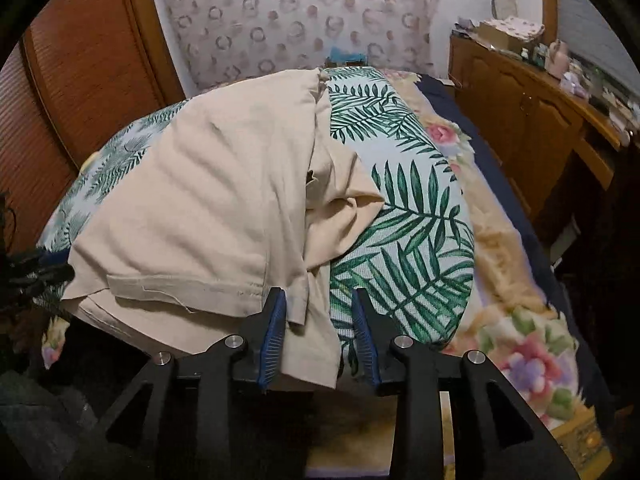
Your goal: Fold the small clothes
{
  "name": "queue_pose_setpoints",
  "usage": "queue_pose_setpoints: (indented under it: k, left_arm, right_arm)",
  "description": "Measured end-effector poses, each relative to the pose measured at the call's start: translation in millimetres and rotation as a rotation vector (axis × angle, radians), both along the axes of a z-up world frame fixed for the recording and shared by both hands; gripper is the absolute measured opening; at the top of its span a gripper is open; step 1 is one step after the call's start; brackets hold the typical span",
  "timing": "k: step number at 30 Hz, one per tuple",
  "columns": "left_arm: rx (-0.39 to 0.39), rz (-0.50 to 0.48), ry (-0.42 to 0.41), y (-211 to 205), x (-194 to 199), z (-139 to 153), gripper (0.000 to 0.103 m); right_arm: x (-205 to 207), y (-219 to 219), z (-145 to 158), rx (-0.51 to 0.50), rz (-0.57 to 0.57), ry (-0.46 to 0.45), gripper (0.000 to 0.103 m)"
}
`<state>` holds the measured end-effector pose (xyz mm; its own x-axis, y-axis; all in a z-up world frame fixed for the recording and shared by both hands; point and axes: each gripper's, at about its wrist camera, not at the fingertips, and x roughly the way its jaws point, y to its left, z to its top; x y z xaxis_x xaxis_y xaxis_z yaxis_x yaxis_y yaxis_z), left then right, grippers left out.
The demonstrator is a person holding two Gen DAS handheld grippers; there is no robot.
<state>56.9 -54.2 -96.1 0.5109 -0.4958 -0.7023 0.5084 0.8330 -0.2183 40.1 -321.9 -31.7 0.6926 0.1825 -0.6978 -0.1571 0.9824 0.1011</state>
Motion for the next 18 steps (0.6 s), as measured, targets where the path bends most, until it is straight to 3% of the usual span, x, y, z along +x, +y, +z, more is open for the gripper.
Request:
queue_pose_setpoints:
  k: [2, 12, 15, 18]
  left_arm:
    - [0.003, -0.002, -0.001, 0, 0, 0, 0.038]
    - [0.013, -0.009, -0.011, -4, -1, -1, 0.038]
    - [0.018, -0.016, -0.017, -6, -1, -2, 0.027]
    - [0.017, -0.015, -0.016, -7, -1, -1, 0.027]
  right_arm:
    - [-2, 2, 1, 0.009, 0.005, 0.000, 0.053]
    - [-1, 18, -4, 0.037, 0.050, -0.014, 0.054]
    - [-1, 17, -4, 0.074, 0.061, -0.013, 0.054]
    - [-5, 13, -3, 0.105, 0.052, -0.036, 0.054]
